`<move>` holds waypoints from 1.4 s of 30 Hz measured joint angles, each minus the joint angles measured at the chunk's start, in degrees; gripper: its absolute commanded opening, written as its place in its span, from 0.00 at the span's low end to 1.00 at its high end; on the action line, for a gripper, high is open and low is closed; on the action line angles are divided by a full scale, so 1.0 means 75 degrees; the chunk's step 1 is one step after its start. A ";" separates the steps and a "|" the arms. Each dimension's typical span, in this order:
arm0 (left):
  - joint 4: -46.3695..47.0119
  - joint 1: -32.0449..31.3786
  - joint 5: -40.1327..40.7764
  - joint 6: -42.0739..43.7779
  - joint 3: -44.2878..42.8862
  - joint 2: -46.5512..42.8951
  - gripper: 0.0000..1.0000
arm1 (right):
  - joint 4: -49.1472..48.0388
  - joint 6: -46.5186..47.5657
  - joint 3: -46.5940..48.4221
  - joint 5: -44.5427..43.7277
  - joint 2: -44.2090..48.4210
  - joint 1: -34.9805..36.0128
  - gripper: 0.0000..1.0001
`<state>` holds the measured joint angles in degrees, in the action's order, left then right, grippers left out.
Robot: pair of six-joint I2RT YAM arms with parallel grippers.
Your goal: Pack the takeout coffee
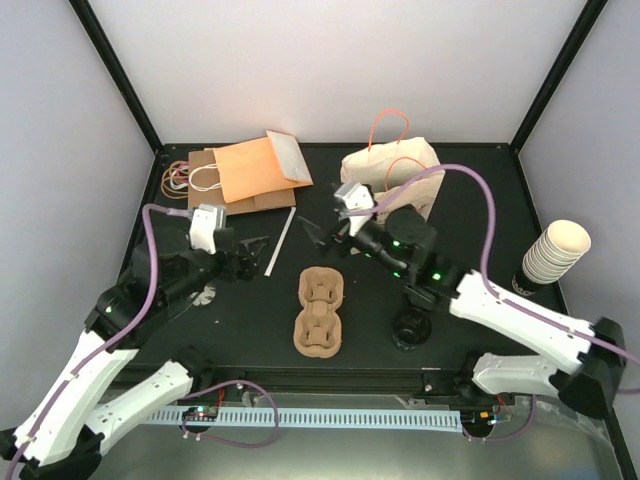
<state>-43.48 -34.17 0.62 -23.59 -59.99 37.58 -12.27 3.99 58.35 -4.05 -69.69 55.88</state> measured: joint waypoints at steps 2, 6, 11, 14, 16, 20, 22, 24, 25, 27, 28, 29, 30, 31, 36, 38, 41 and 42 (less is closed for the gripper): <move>0.0323 -0.0023 -0.0323 -0.0020 0.0032 0.0277 0.99 | 0.0367 -0.0111 -0.0245 -0.0140 0.0551 -0.0146 1.00; 0.0866 -0.0181 -0.0691 -0.0029 0.0035 0.0796 0.99 | 0.1131 -0.0376 -0.0717 -0.0455 0.1786 -0.0446 1.00; 0.1472 -0.0530 -0.0772 -0.0023 0.0128 0.1253 0.99 | 0.1786 -0.0871 -0.1463 -0.0702 0.3034 -0.1011 1.00; 0.1839 -0.0647 -0.0676 0.0003 0.0393 0.1338 0.99 | 0.2183 -0.1314 -0.2194 -0.0761 0.3637 -0.1737 1.00; 0.2066 -0.0656 -0.0510 0.0038 0.0729 0.1320 0.99 | 0.2605 -0.1649 -0.2637 -0.0906 0.3984 -0.2203 1.00; 0.2696 -0.0632 0.0312 -0.0032 0.2040 0.0848 0.99 | 0.3305 -0.2241 -0.3378 -0.1102 0.4753 -0.3165 1.00; 0.2879 -0.0487 0.0612 -0.0175 0.2731 0.0484 0.99 | 0.3485 -0.2474 -0.3733 -0.1023 0.5120 -0.3582 1.00; 0.3045 -0.0105 0.0662 -0.0361 0.3340 0.0210 0.99 | 0.3643 -0.2675 -0.3952 -0.0994 0.5269 -0.3905 1.00; 0.3130 0.0187 0.0621 -0.0484 0.3637 0.0131 0.99 | 0.3698 -0.2795 -0.4057 -0.0941 0.5249 -0.4109 1.00; 0.3299 0.0615 0.0484 -0.0629 0.3969 0.0114 0.99 | 0.3742 -0.2940 -0.4232 -0.0758 0.5199 -0.4456 1.00; 0.3369 0.0848 0.0367 -0.0694 0.4132 0.0134 0.99 | 0.3745 -0.2981 -0.4313 -0.0592 0.5170 -0.4660 1.00; 0.3404 0.0976 0.0312 -0.0729 0.4234 0.0143 0.99 | 0.3739 -0.3019 -0.4401 -0.0469 0.5141 -0.4902 1.00; 0.3462 0.1099 0.0277 -0.0752 0.4339 0.0134 0.99 | 0.3739 -0.3077 -0.4459 -0.0414 0.5103 -0.5085 1.00; 0.3494 0.1157 0.0254 -0.0752 0.4392 0.0128 0.99 | 0.3756 -0.3147 -0.4491 -0.0393 0.5030 -0.5286 1.00; 0.3660 0.1250 0.0289 -0.0618 0.4418 0.0143 0.99 | 0.3634 -0.3450 -0.4488 -0.0117 0.4252 -0.6464 1.00; 0.3675 0.1271 0.0379 -0.0539 0.4418 0.0175 0.99 | 0.3544 -0.3582 -0.4488 0.0128 0.3815 -0.7032 1.00; 0.3701 0.1300 0.0551 -0.0391 0.4418 0.0221 0.99 | 0.3386 -0.3622 -0.4441 0.0364 0.3220 -0.7466 1.00; 0.3730 0.1300 0.0600 -0.0329 0.4418 0.0221 0.99 | 0.3337 -0.3622 -0.4395 0.0411 0.3057 -0.7481 1.00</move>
<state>-15.51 -24.43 5.13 -26.06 -26.85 39.24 12.75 -23.18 25.39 -0.97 -46.76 -0.23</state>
